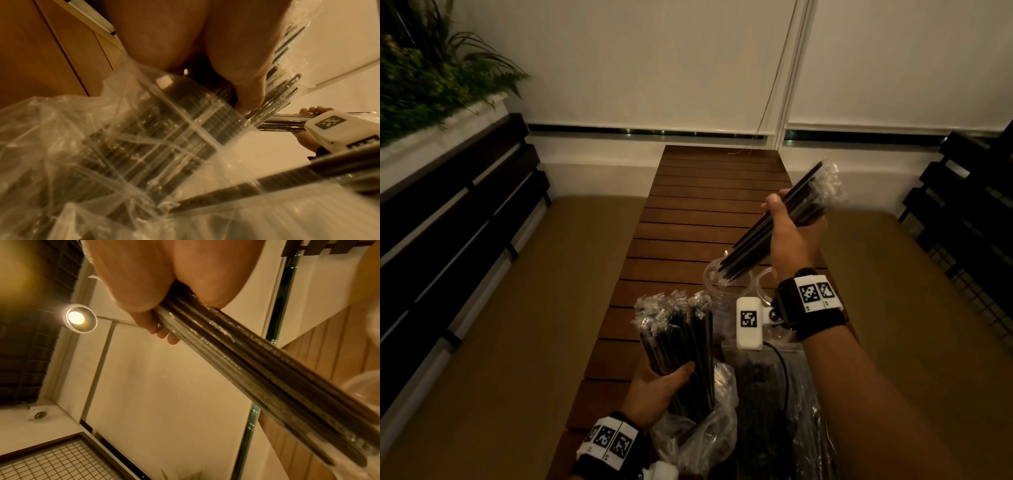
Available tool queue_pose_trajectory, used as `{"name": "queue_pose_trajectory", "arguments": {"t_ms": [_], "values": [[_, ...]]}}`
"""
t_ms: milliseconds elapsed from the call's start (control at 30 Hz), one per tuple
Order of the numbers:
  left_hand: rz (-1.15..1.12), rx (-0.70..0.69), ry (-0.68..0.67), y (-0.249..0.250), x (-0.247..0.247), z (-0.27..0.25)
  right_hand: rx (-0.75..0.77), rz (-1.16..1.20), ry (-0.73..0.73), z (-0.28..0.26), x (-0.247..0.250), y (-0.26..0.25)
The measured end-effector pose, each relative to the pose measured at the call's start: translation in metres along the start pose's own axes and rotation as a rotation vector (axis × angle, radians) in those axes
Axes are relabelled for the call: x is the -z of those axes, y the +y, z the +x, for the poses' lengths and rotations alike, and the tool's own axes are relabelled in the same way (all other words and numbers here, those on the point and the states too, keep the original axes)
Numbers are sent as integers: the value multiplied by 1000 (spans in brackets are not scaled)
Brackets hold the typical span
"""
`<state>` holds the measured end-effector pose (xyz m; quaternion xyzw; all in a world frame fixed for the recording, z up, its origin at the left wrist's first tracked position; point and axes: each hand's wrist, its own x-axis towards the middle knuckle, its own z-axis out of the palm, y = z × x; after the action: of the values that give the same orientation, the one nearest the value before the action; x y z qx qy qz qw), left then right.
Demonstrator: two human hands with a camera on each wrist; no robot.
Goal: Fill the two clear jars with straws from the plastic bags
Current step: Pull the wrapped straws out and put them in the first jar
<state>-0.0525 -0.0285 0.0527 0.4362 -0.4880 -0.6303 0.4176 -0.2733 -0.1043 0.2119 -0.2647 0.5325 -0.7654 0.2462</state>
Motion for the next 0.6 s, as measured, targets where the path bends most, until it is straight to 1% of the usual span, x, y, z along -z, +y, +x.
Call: {"name": "queue_pose_trajectory", "arguments": {"t_ms": [67,133,267,367,467,533,600], "values": [[1,7,4,-1,0,0,33,3,1,4,-1,-3],[-3,17,13,-2,0,1,36,-45,-29,3,-3,2],[-2,4,15,-1,-1,1,-16,-144,-113,-3,-1,29],[-4,-10,16,1,-2,0,-54,-284,-259,-8,1,51],[19,-25,27,0,-2,1,-7,-383,-404,-13,6,64],[26,-22,41,-2,-1,1,-17,-402,-447,-13,11,66],[31,-21,37,-3,0,2,-73,-450,-456,-13,17,64]]}}
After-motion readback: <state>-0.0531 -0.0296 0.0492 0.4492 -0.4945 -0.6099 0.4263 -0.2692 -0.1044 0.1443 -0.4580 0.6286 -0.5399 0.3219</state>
